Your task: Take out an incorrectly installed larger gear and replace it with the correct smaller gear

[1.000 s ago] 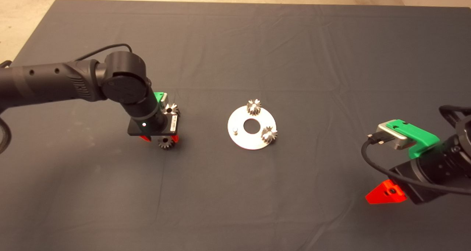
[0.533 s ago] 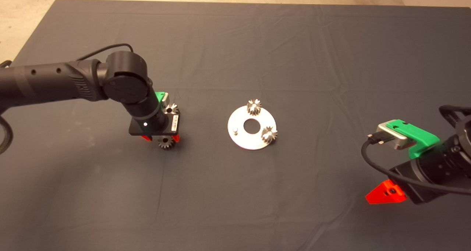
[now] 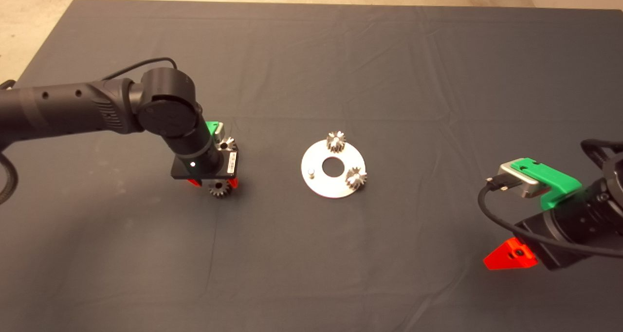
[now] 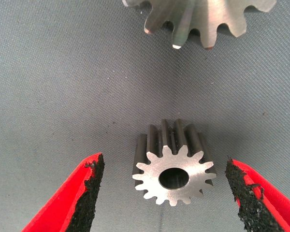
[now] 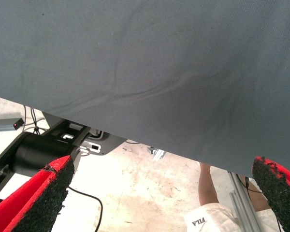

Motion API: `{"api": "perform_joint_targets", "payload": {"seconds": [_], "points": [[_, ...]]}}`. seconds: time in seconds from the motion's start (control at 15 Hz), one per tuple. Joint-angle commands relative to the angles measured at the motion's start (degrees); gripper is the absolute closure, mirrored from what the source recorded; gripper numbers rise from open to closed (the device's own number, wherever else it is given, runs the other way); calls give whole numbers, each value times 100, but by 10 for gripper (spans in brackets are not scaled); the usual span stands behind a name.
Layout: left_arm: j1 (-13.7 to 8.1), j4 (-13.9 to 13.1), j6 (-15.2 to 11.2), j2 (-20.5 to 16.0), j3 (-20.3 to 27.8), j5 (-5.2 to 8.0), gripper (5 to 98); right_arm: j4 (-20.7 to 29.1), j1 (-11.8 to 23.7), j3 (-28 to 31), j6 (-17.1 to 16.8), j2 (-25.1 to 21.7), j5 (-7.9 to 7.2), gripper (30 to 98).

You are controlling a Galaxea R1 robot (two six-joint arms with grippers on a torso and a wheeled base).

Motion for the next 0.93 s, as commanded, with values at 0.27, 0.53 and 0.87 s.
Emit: {"api": "perform_joint_targets", "payload": {"seconds": [0.27,0.53,0.87], "points": [[-28,34,-30,-18,-22,30,433,195,79,15,-32,-3,0,308],[-20,34,-4,-10,-83,30,433,195,79,15,-40,-3,0,308],[-10,34,5,-1,-92,30,433,195,79,15,-32,-3,0,308]]}}
